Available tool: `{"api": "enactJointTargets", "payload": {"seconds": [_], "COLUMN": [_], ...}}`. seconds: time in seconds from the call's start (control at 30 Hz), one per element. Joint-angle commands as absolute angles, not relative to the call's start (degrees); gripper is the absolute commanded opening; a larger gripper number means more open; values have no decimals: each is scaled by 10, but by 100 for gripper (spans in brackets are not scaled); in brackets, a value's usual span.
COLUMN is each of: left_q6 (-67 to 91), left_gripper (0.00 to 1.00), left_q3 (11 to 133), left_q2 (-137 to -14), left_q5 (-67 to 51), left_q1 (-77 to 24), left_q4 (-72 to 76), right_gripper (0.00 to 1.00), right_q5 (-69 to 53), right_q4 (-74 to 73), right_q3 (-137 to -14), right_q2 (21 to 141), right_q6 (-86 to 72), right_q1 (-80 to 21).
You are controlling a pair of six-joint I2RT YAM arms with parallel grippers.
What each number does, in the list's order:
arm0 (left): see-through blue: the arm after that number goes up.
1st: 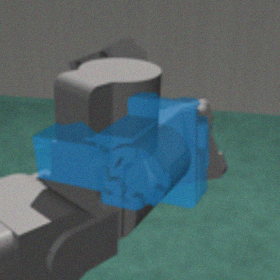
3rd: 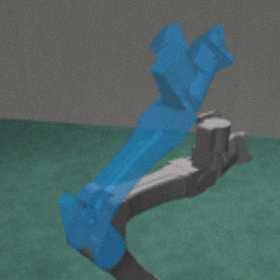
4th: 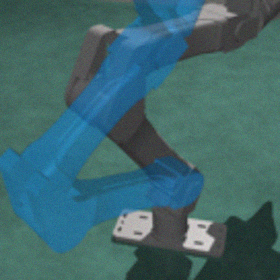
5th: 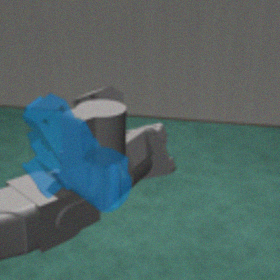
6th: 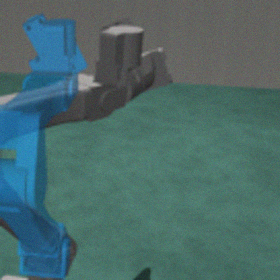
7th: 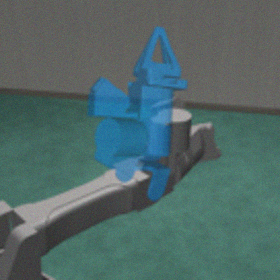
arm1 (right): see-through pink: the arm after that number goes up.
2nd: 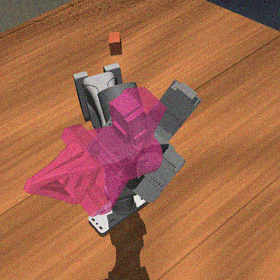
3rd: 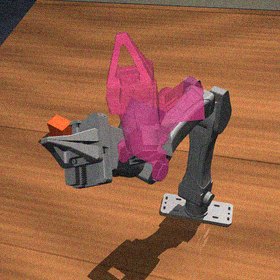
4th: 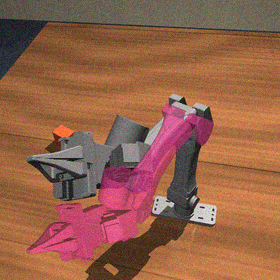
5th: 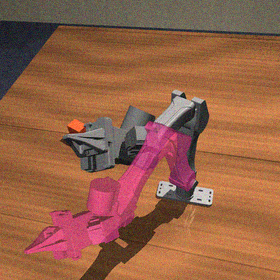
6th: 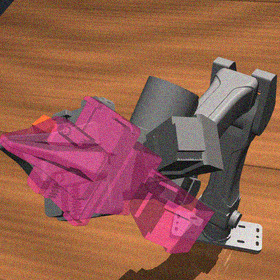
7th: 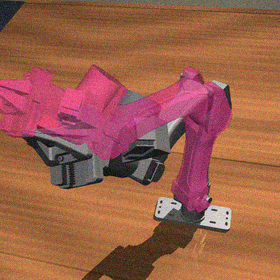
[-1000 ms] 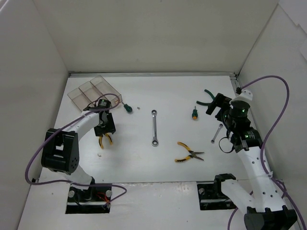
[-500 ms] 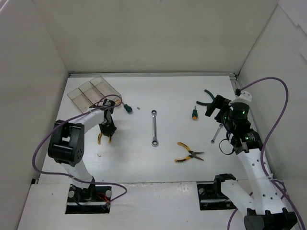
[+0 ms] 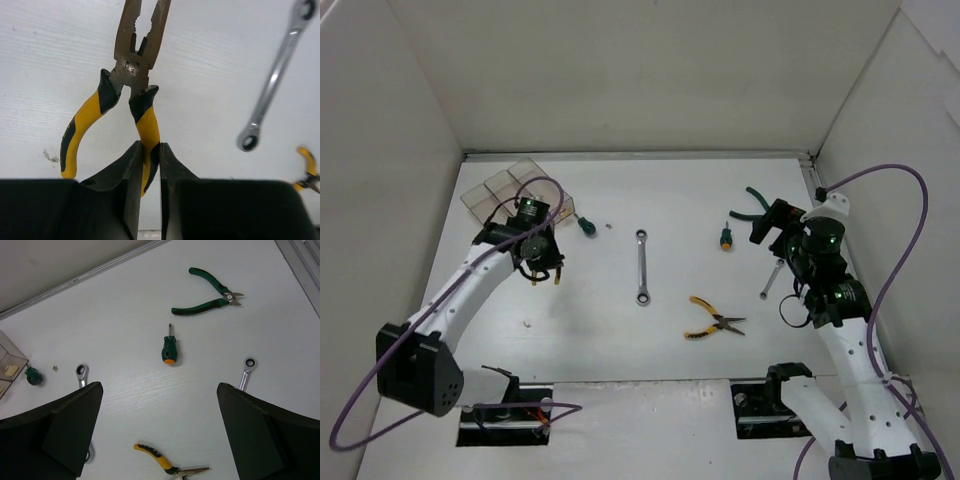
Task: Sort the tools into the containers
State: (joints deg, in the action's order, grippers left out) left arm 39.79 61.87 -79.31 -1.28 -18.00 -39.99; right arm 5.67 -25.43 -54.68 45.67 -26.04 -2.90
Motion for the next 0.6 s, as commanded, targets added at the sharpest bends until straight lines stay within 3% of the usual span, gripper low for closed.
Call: {"api": "enactJointTargets", "payload": {"seconds": [0.0, 0.2, 0.43, 0.57], "left_q6": [413, 378, 399, 444], "left_gripper": [0, 0, 0, 0], "left_q3": [684, 785, 808, 803], "left_q2": [-720, -727, -785, -824], "left_q5": [-40, -92, -236, -260], "left_q1": [-178, -146, -68, -53], "left_q4": [-423, -391, -163, -35], "right_gripper": [98, 98, 98, 98], "right_q5": [48, 30, 4, -12], "right_q4": [-227, -227, -229, -236], "right_q3": [-562, -577, -569, -555], "right_q2": [457, 475, 463, 444], "right_q6": [-278, -286, -281, -275], "right_q1": [-24, -25, -25, -25]}}
